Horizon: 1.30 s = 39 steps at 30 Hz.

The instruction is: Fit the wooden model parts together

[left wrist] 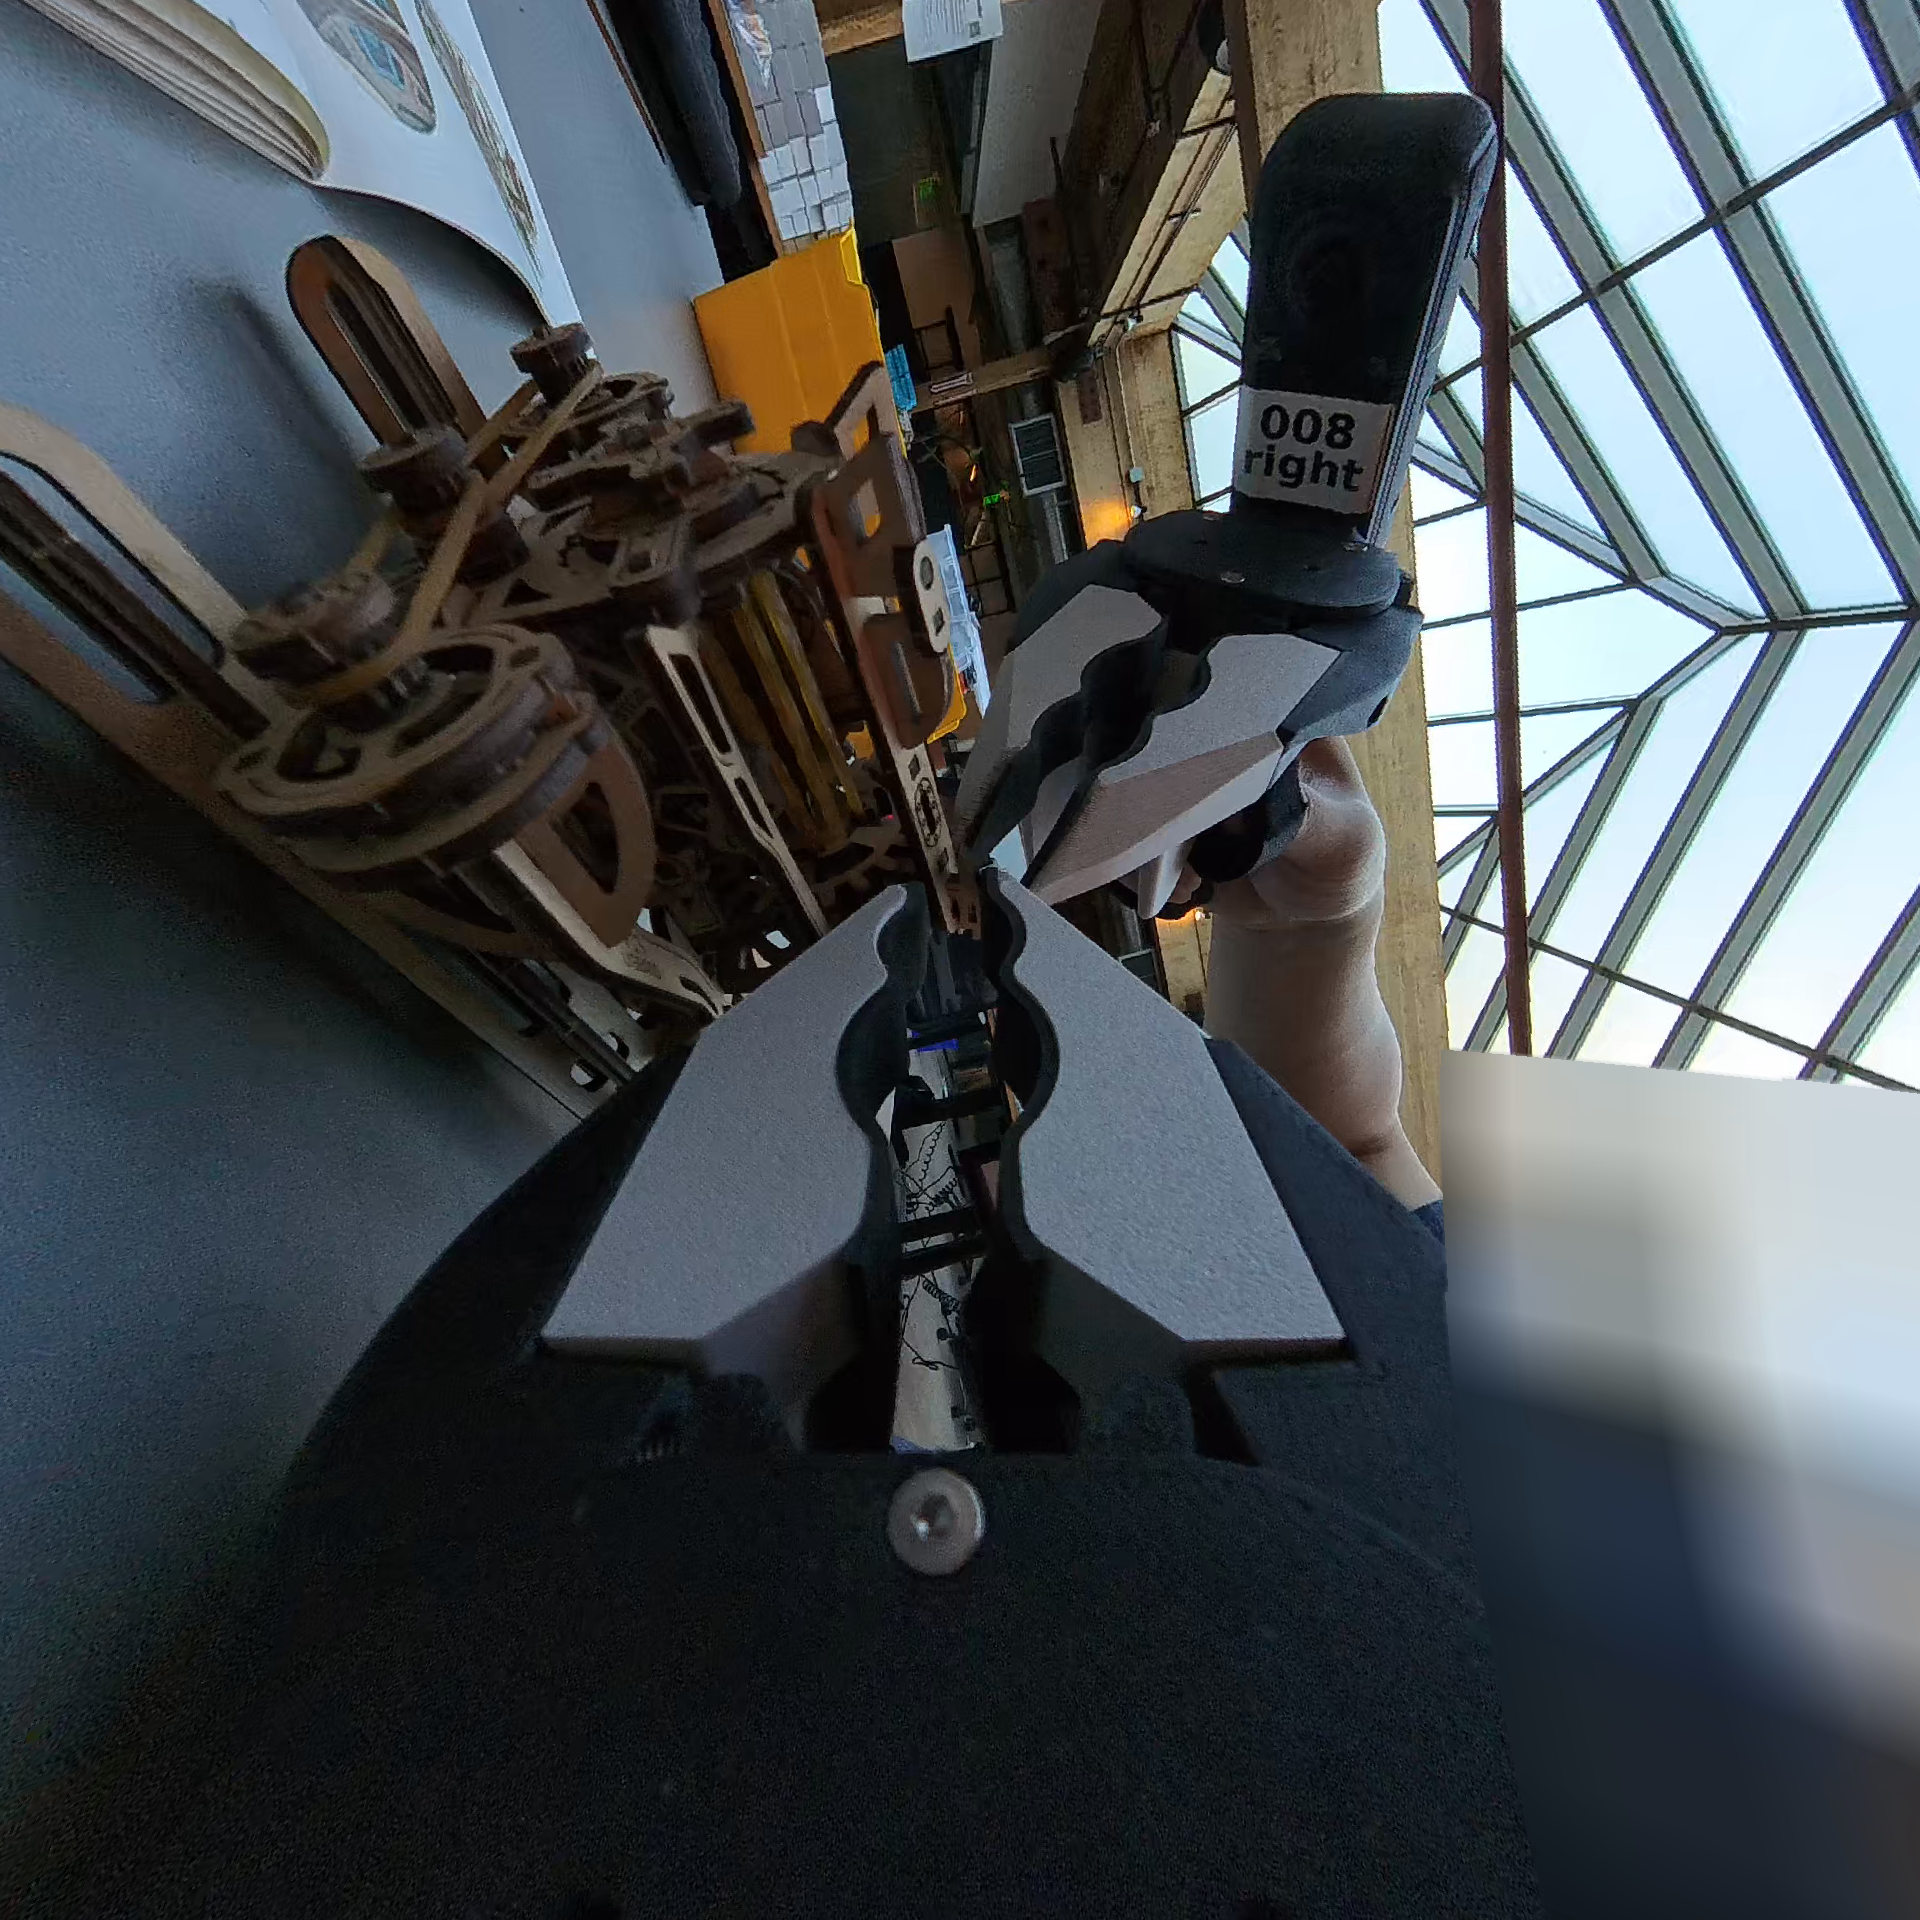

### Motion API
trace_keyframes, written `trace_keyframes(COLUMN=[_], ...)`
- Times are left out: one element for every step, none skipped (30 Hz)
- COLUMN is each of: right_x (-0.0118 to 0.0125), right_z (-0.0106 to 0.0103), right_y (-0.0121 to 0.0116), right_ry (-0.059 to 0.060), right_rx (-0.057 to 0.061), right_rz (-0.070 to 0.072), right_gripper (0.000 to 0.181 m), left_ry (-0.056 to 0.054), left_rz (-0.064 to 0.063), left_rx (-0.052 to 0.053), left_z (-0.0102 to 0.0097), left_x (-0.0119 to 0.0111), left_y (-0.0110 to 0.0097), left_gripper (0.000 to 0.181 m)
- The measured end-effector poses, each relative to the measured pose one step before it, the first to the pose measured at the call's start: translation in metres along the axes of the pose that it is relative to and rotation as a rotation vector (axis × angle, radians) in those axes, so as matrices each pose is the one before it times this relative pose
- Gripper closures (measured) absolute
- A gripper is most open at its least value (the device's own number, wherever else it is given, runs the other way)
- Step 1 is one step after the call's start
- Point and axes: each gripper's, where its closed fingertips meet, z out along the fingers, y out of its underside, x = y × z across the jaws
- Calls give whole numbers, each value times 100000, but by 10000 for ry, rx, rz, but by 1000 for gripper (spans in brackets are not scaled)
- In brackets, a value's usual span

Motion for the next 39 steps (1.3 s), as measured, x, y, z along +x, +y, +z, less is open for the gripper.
trace_keyframes(right_x=[-3,0,-1,3,-4,2,1,4,27,-17,-5,20,2,10,19,9,-7,-10,8,18,3,6,2,20,-12,0,-1,-6,0,3,-22,-8,1,-20,9,-18,-30,-47,-86], right_z=[3,-15,-1,6,-2,2,-9,-7,-9,4,4,9,6,-5,-7,6,1,15,-1,-5,-1,-1,6,-13,6,7,-6,6,-4,-1,9,-2,-29,-8,16,33,8,24,42], right_y=[3,5,6,2,3,-10,11,-21,-5,22,-8,-5,26,-19,5,1,11,7,0,-3,1,-5,2,2,16,-25,10,16,4,14,9,-18,-35,-1,10,89,61,113,60], right_ry=[13,13,11,2,-3,6,3,9,24,8,8,25,7,4,9,4,-7,-15,-5,6,-1,4,8,11,3,9,12,10,17,16,-4,5,5,0,18,33,33,36,7], right_rx=[-10,-6,1,4,-2,2,-13,3,-3,-21,2,6,-24,7,0,5,-2,8,9,-4,-1,-2,-4,1,-8,17,-12,-9,-3,-9,-4,20,20,8,6,-45,-24,-59,-5], right_rz=[-20,-19,-17,-7,-1,-8,-12,-8,-18,-23,-18,-27,-19,-9,-2,-12,-12,5,3,-8,-6,-18,-20,-9,-15,-17,-16,-10,-24,-20,-15,-22,-9,-39,-65,-78,-110,-122,-87], right_gripper=[171,171,171,171,171,171,171,171,171,171,171,172,172,172,172,172,172,172,173,173,173,173,173,173,173,173,173,173,173,173,173,173,173,172,172,172,172,172,171], left_ry=[0,-2,12,17,4,-5,-4,1,6,8,9,4,3,6,9,19,23,19,23,30,18,-6,-6,3,13,20,7,-8,-3,-1,-9,-12,-24,-44,-87,-130,-135,-130,-107], left_rz=[3,-9,-21,-18,-14,-16,-5,-39,-35,-1,-28,-27,-11,-25,-33,-27,-19,-20,-28,-36,-25,-10,-7,-2,-19,-44,-24,-8,-9,5,19,11,73,132,151,223,267,186,73], left_rx=[6,4,3,-8,-10,-1,-5,5,1,-12,-1,-3,-6,-1,-4,-3,-15,-18,-10,-7,-6,-7,-6,-8,-11,-2,-8,-9,-7,-11,-8,29,46,39,28,-5,-12,7,-30], left_z=[2,-1,1,-3,-13,2,-1,6,10,-7,-9,-4,0,-2,7,-1,-10,-17,-8,2,-3,-1,8,6,-3,-14,2,-5,-2,3,1,-2,26,14,-21,-20,-10,-63,-55], left_x=[0,-4,0,3,-7,2,-5,-5,1,0,-11,5,-2,-6,-8,2,2,-6,-1,3,-12,7,-7,-7,5,-3,-6,5,0,5,1,1,10,4,5,10,5,12,41], left_y=[1,5,-6,-1,-3,-8,-3,-20,-2,9,-12,8,-8,-1,-2,-7,10,-8,4,5,-10,-1,1,6,-10,-8,10,11,0,17,-4,-30,-55,-41,-32,41,50,13,77], left_gripper=[173,173,173,173,173,173,173,173,173,173,173,173,173,173,173,173,173,173,173,174,174,174,174,174,174,174,174,174,174,174,174,174,174,174,173,173,172,172,171])
